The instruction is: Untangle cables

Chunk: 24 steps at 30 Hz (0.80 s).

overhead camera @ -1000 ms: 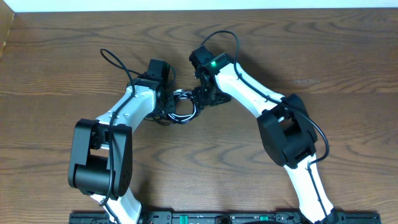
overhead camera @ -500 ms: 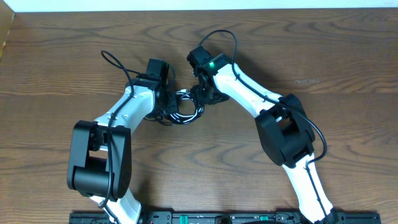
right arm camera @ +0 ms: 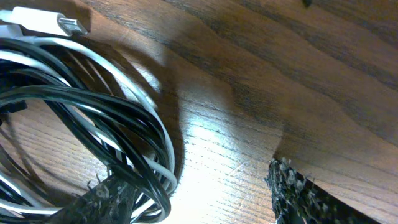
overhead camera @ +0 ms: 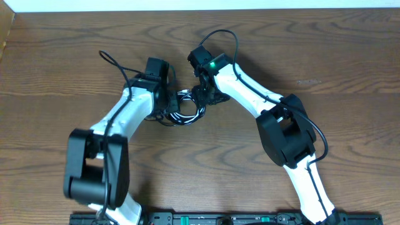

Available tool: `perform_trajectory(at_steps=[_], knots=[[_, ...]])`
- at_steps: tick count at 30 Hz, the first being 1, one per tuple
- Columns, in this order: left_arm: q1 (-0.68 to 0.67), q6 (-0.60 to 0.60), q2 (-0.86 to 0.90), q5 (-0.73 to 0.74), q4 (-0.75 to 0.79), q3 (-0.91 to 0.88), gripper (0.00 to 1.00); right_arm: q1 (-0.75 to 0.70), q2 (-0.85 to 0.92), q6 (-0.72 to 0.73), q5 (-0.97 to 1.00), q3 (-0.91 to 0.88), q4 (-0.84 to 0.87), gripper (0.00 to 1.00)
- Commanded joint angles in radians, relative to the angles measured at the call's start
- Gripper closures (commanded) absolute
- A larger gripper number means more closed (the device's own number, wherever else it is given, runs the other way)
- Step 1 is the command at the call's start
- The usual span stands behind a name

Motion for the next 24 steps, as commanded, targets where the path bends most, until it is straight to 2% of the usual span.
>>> perform_trajectory(at_steps=[1, 11, 19, 24], knots=[[-0.002, 0.002, -0.071, 0.008, -0.004, -0.009, 0.35, 0.005, 0.026, -0.043, -0.012, -0.008, 0.003, 0.34], [-0.005, -0.008, -0.033, 0.010, 0.005, -0.017, 0.33, 0.006, -0.043, -0.040, -0.003, -0.008, -0.004, 0.27], [-0.014, -0.024, 0.095, 0.011, 0.030, -0.018, 0.33, 0.014, -0.042, 0.021, 0.165, -0.008, -0.055, 0.24], [-0.018, -0.024, 0.145, 0.010, 0.060, -0.018, 0.33, 0.014, -0.039, 0.028, 0.180, -0.008, -0.051, 0.24]])
